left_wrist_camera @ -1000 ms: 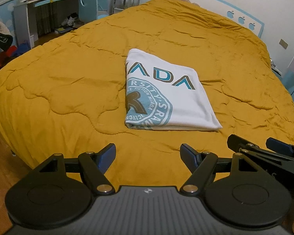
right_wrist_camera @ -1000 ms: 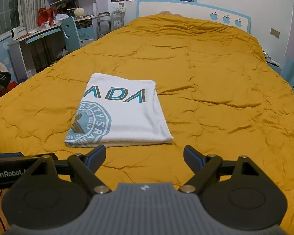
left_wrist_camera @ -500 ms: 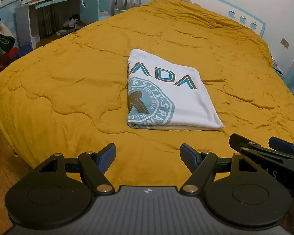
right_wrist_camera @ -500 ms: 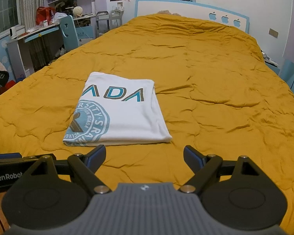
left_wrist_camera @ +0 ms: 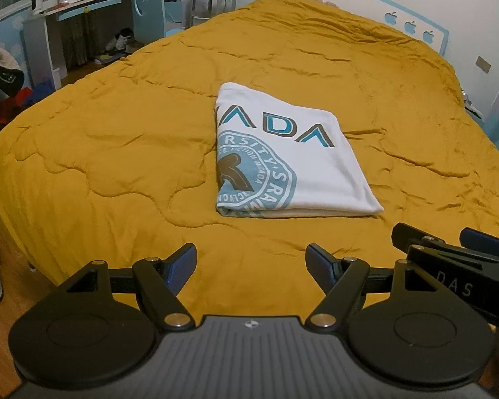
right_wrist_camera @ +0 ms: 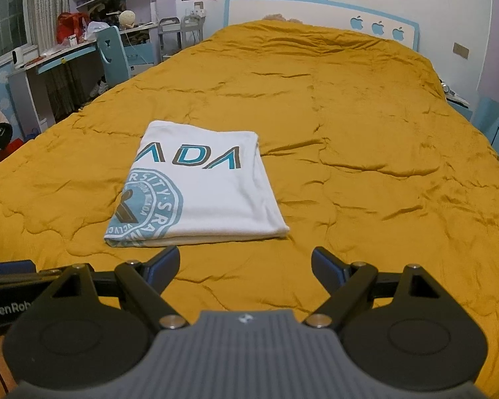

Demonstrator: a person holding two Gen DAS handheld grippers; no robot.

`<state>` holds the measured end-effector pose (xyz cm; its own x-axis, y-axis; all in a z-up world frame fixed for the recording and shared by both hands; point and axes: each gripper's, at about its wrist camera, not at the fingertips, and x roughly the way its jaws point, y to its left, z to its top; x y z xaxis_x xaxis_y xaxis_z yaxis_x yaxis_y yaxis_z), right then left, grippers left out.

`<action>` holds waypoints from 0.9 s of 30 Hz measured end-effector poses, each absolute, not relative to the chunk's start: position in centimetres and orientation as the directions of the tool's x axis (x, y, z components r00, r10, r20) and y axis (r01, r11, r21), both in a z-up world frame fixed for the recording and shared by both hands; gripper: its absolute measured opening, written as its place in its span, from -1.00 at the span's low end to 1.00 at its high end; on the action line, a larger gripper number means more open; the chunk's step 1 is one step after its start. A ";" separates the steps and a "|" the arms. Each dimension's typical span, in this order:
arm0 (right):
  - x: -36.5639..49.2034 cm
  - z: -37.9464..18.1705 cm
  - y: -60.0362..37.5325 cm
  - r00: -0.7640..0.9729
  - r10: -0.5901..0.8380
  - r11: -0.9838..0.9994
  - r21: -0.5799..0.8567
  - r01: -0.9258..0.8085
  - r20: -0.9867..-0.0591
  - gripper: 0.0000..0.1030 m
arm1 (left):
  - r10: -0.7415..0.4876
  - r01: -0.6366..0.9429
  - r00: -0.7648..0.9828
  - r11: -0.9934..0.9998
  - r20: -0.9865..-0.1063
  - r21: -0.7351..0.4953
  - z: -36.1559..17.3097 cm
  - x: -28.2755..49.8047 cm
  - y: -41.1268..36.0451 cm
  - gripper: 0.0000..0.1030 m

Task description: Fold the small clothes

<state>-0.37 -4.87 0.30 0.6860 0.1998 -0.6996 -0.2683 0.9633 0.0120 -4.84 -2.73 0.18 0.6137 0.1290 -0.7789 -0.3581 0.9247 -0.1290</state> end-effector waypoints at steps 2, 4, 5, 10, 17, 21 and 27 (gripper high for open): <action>-0.4 0.3 -4.8 0.688 0.196 0.963 0.007 -0.268 -0.699 0.59 | 0.132 -0.357 0.613 0.926 -0.779 -0.124 0.2 -4.8 -2.7 0.70; -0.4 0.3 -4.8 0.689 0.195 0.964 0.006 -0.268 -0.698 0.59 | 0.132 -0.354 0.615 0.927 -0.777 -0.123 0.2 -4.8 -2.8 0.70; -0.4 0.3 -4.8 0.689 0.196 0.964 0.007 -0.267 -0.698 0.59 | 0.132 -0.354 0.615 0.927 -0.778 -0.123 0.2 -4.8 -2.8 0.70; -0.4 0.2 -4.8 0.688 0.194 0.964 0.005 -0.267 -0.699 0.59 | 0.133 -0.357 0.611 0.926 -0.781 -0.121 0.2 -4.8 -2.7 0.70; -0.3 0.1 -4.9 0.687 0.192 0.965 0.009 -0.262 -0.701 0.59 | 0.132 -0.367 0.600 0.922 -0.789 -0.125 0.1 -4.8 -2.7 0.70; -0.2 0.0 -4.9 0.686 0.185 0.966 0.002 -0.258 -0.704 0.59 | 0.127 -0.361 0.598 0.924 -0.791 -0.125 0.0 -4.5 -2.6 0.70; -0.2 -0.1 -5.0 0.687 0.183 0.967 0.004 -0.253 -0.704 0.59 | 0.127 -0.357 0.602 0.926 -0.789 -0.123 0.0 -4.4 -2.7 0.70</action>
